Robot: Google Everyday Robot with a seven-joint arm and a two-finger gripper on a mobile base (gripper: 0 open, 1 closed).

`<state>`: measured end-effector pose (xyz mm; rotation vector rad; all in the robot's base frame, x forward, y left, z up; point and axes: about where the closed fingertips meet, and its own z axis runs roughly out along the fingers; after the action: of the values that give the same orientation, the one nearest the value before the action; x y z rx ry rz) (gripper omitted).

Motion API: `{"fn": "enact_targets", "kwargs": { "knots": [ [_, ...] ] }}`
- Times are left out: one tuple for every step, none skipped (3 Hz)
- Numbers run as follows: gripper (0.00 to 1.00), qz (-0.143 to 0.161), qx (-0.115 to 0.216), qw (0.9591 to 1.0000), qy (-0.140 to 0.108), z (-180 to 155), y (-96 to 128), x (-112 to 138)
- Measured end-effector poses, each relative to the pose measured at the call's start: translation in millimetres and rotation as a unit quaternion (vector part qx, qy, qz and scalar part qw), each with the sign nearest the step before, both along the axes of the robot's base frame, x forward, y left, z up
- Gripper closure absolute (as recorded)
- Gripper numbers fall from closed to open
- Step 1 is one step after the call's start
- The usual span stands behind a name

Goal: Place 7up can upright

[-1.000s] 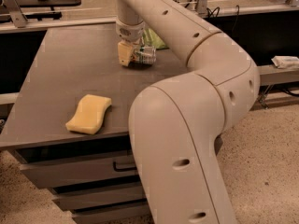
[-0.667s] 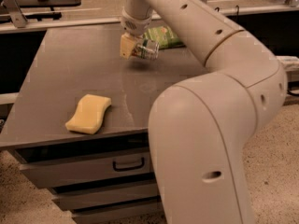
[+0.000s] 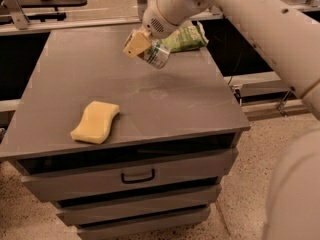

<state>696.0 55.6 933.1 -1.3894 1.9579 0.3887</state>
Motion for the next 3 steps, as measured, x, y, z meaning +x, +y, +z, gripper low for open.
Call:
{"fn": "enact_targets", "kwargs": {
  "knots": [
    [1.0, 0.035, 0.106, 0.9933, -0.03, 1.7, 7.1, -17.9],
    [1.0, 0.015, 0.241, 0.9668, -0.083, 22.8, -16.9, -3.9],
    [1.0, -0.021, 0.344, 0.9294, -0.131, 37.9, -60.7, 11.9]
  ]
}}
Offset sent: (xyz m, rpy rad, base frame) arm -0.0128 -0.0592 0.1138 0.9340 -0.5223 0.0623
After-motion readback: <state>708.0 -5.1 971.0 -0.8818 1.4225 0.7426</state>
